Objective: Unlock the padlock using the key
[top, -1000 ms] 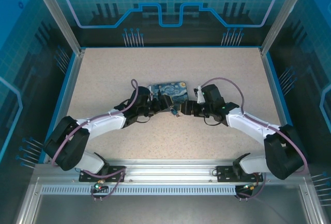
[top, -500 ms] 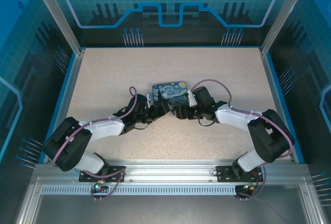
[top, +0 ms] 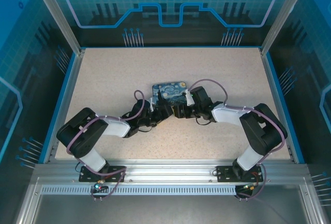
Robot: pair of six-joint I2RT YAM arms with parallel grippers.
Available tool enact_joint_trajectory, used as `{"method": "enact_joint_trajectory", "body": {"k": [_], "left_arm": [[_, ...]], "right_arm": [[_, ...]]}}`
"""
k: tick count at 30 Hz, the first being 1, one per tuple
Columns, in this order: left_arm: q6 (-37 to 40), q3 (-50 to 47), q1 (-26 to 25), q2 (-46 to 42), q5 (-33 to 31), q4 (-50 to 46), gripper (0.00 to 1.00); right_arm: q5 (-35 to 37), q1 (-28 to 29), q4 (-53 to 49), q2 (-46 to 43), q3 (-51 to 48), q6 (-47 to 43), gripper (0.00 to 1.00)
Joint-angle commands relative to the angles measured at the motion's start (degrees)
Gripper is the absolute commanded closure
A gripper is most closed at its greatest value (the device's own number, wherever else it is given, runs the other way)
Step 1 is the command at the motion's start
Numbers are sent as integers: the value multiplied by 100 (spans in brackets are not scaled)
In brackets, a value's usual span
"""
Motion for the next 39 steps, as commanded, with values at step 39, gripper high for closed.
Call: {"method": "enact_joint_trajectory", "body": {"k": [39], "left_arm": [[54,42,-1261,1710,-2944,1328,7]], "right_arm": [[-435,-1211,311,-1130,63,1489,54]]}}
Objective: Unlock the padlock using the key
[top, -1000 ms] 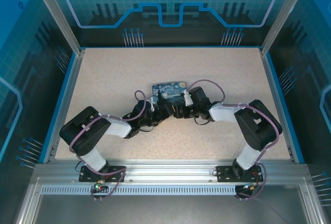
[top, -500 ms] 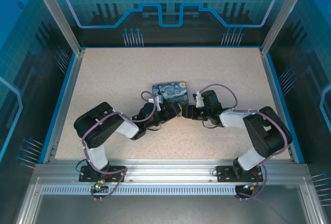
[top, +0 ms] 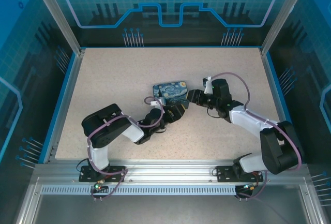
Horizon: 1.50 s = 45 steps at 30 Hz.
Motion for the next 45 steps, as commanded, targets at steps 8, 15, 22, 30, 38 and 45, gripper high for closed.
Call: {"method": "enact_joint_trajectory", "body": {"k": [8,15,22,30,38,45], "left_arm": [[116,112,-121,205,-843,-2119,7],[283,472,-121,198,-1102,-2803,6],[543,602,-125,320,-939,-2192,6],[489,-17,-122,137,-940,-463,6],[229,-218,-115,232,-959,264,7],[155,118,-121,148,-979,-1070,7]], "right_arm": [[-225,126,-331,1133,1223,443,54],[-371,259,-221,1697,1478,672,55],[-382,369,-180,1925,1517,763,56],[-367,405,-145,1988,1436,797,56],[-351,413,-132,1978,1390,799,56],[-360,440,-136,1997,1401,807,56]]}}
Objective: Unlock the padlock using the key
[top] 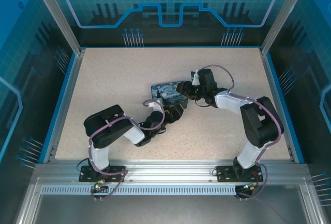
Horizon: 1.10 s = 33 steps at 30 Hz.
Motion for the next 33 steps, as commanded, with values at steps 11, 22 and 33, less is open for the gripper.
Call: {"method": "enact_joint_trajectory", "body": {"k": [11,22,33], "left_arm": [[128,1056,39,-340,-601,-4487,6],[588,1052,37,131,-202,-3111,6],[203,-48,38,213,-71,11,9]], "right_arm": [[-71,173,-106,220,2,80,56],[-55,182,-79,264,-39,123,56],[-52,209,-79,303,2,139,56]]}}
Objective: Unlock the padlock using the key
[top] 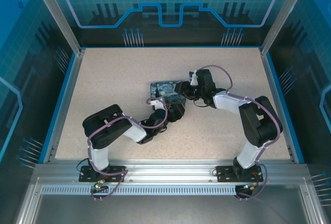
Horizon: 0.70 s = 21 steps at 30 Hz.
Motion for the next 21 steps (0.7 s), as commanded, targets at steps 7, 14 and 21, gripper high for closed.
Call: {"method": "enact_joint_trajectory", "body": {"k": [7,14,21], "left_arm": [[-344,-298,40,415,341,1147,11],[-475,53,39,227,278,-177,12],[-373,451,48,284,232,-1114,9]], "right_arm": [[-51,117,-251,245,-20,39,56],[-50,128,-244,240,-13,61,56],[-49,128,-237,238,-33,54,56]]}}
